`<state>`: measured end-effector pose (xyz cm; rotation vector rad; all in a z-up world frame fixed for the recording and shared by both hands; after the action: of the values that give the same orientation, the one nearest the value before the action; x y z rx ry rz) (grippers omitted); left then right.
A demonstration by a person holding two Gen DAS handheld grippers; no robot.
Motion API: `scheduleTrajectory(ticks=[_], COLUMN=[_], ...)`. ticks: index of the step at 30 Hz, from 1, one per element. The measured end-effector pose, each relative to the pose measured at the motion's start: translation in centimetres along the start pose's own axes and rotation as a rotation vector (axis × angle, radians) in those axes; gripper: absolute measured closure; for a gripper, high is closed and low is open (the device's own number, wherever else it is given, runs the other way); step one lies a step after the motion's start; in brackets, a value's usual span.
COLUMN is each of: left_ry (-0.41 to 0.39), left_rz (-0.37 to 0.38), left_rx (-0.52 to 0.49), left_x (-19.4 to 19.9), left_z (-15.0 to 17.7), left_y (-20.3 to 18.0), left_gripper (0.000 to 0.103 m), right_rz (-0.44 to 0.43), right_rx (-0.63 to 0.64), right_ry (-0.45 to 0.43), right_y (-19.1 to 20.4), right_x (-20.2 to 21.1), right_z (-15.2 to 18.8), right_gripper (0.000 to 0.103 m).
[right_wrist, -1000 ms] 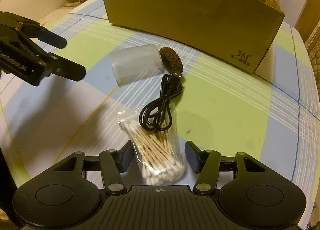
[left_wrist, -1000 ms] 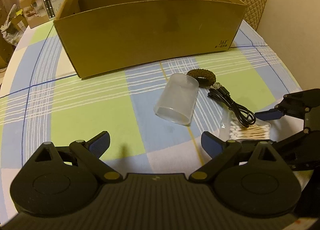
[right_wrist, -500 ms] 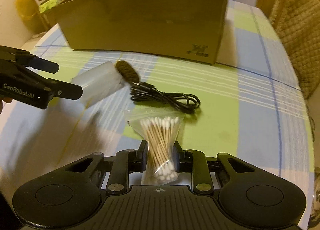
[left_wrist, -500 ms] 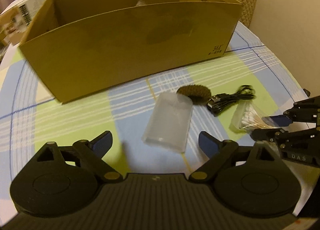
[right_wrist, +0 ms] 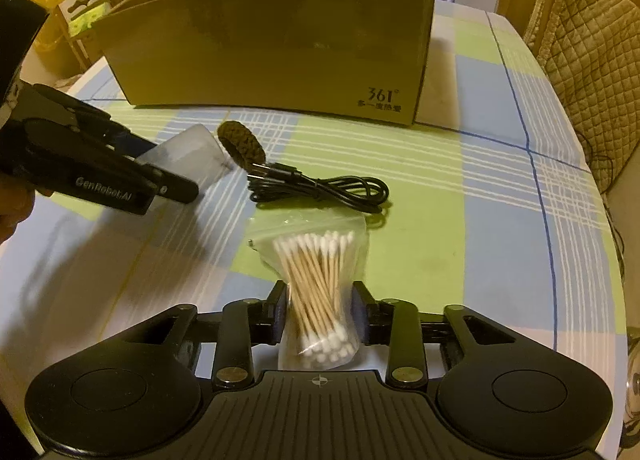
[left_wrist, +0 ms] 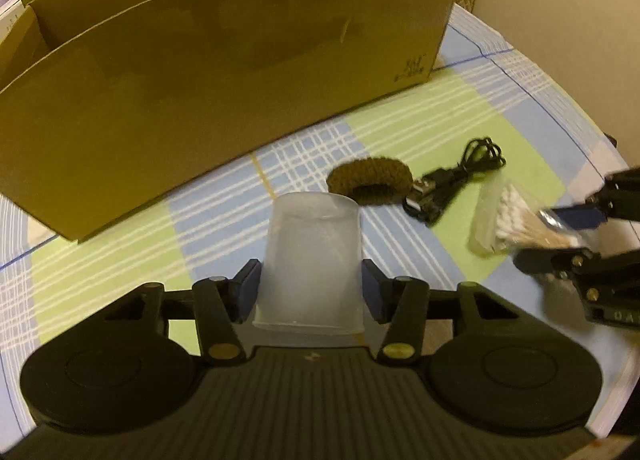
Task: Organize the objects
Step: 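Grasp the clear plastic cup with the left tool while the right tool grasps the cotton-swab bag, then lift the cup and swab bag and carry both toward the cardboard box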
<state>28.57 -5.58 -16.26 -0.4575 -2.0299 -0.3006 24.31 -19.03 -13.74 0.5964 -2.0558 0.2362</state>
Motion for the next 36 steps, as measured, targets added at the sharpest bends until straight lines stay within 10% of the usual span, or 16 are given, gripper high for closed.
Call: scheduleTrajectory(ticks=[13,36], left_ry=[0.014,-0.012], left_rz=[-0.012,-0.039], left_rx=[0.139,0.238], left_x=[4.5,8.7], left_z=[7.0,9.9], left_y=[-2.1,-3.3], left_gripper=[0.055,0.055], right_rz=[-0.041,-0.070], right_rx=[-0.028,-0.117], right_ry=[0.004,-0.012], right_y=[2.3,5.1], right_x=[1.3,5.5], right_z=[1.6,3.8], right_gripper=[0.082,0.083])
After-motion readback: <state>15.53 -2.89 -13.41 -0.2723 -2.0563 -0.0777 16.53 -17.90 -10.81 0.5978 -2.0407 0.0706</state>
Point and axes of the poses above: each gripper's, at about its wrist camera, not at the fingertips, and x roughly against the way its jaws point, y to its left, z to its underside, the point moved 8 cm from there along -x, roughly the way its jaws point, and after that the axes turned 2 degrees about -x, right-handed, at the moved point
